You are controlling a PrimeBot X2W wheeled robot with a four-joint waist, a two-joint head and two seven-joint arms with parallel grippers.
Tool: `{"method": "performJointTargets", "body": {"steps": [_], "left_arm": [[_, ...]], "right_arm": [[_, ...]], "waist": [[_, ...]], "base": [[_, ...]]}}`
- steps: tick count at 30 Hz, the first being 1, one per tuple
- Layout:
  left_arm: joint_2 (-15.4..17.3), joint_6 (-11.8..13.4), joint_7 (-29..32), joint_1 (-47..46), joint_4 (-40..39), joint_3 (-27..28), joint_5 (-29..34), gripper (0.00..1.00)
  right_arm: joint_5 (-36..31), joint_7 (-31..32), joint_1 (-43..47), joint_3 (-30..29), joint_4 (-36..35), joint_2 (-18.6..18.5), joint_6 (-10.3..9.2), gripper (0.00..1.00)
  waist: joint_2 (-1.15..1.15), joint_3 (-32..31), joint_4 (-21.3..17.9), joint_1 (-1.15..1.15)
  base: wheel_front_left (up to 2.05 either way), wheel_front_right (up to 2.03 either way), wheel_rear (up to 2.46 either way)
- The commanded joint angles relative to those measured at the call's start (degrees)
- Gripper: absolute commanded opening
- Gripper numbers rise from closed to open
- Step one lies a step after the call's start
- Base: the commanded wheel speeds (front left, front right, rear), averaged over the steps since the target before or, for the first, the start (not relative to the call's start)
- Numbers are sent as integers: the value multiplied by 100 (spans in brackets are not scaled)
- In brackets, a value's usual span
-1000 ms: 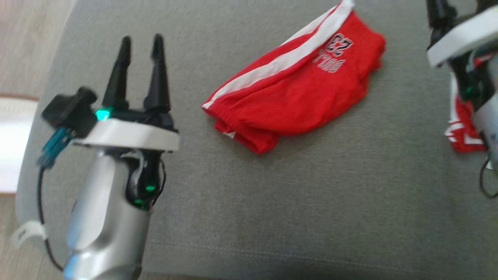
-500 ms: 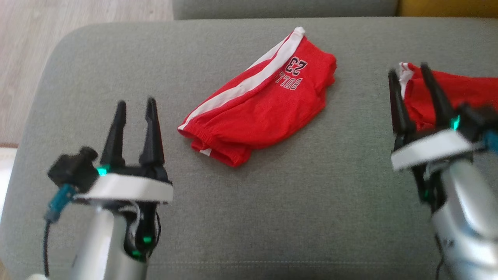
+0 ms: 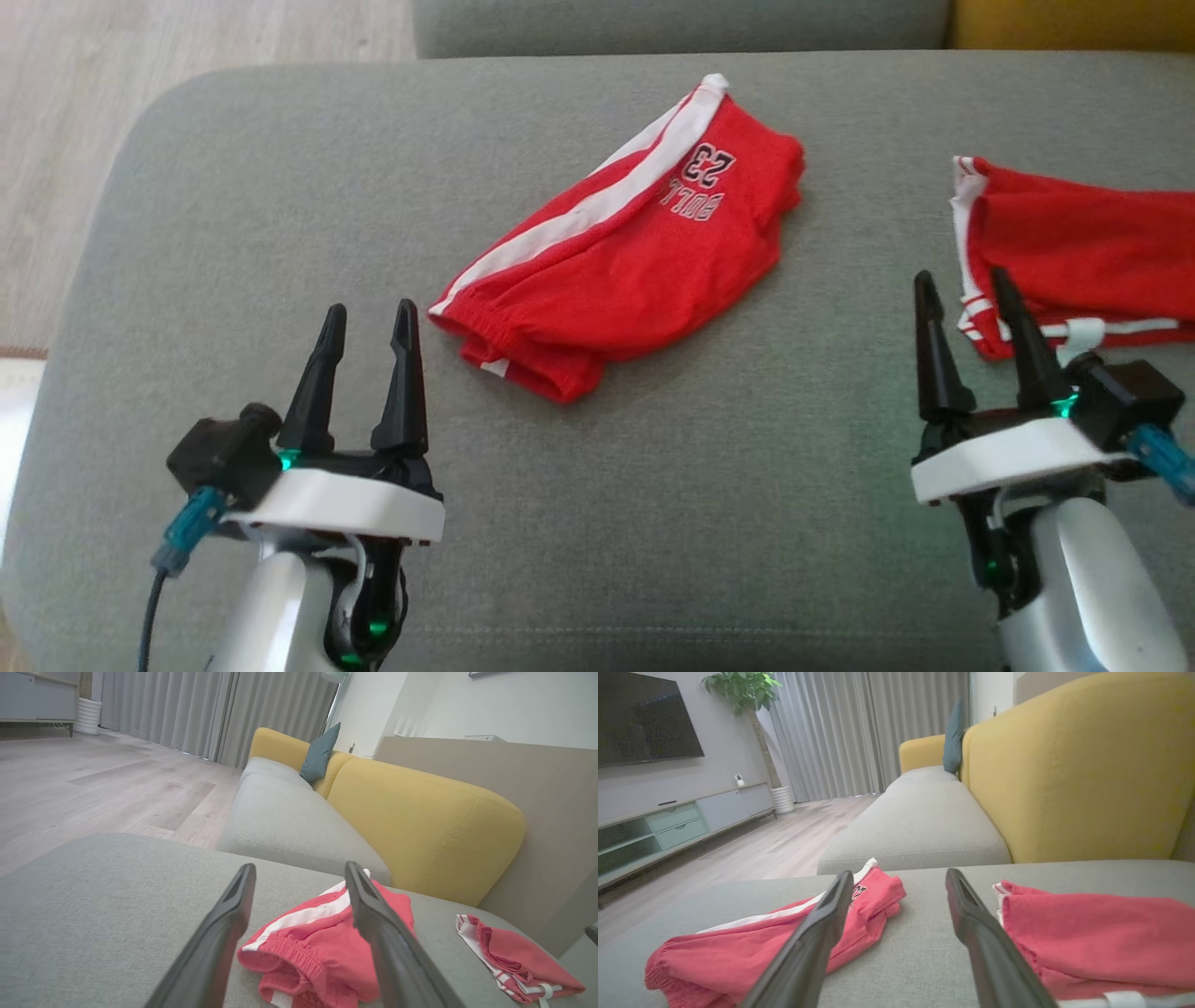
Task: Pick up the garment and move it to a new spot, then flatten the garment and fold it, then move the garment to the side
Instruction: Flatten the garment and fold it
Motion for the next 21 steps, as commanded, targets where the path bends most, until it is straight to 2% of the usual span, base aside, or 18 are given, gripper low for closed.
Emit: {"method": "performJointTargets", "body": {"steps": [1,8,12,18,21], "left_arm": [[86,-19,-30,-285,-234,139,-1,100],[86,-7,-30,-403,-205,-3,-53,100],[86,10,-30,-484,-156,-152,-106,100],[86,35,-30,-662,-112,-373,-174,100],[86,42,-30,-725,-85,-464,-215,100]], "right_arm": [[123,159,-153,104,-212,101,37,100],[1272,1011,-748,-217,401,220,37,100],[2090,1473,-1378,-455,1256,223,37,100],[2630,1945,-2497,-1074,2724,225,37,100],[2647,2100,-2969,-1371,3373,225,37,100]], "waist": [[0,81,108,0],[0,392,475,0],[0,605,774,0],[0,906,1249,0],[0,999,1442,0]], "base": [[0,0,0],[0,0,0],[0,0,0],[0,0,0],[0,0,0]]}}
